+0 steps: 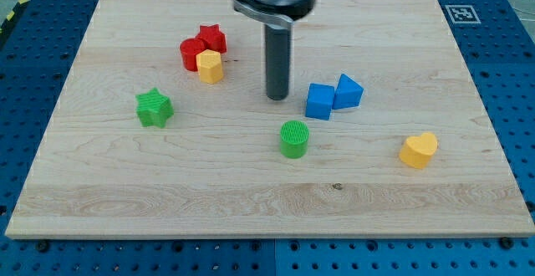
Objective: Push the blue blocks towards the right side of the board
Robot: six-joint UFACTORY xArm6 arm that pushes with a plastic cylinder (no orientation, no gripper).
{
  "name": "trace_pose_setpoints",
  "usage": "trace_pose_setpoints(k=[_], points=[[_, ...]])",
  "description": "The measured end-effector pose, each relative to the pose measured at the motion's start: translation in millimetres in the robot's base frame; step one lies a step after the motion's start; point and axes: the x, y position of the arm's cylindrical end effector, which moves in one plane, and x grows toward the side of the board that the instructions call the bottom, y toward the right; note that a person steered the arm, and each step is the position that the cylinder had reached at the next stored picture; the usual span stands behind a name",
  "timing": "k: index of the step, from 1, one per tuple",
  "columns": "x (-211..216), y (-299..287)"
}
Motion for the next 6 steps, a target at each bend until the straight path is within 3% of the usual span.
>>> trace_pose_setpoints(k=[4,6], points=[[46,10],[30,51]])
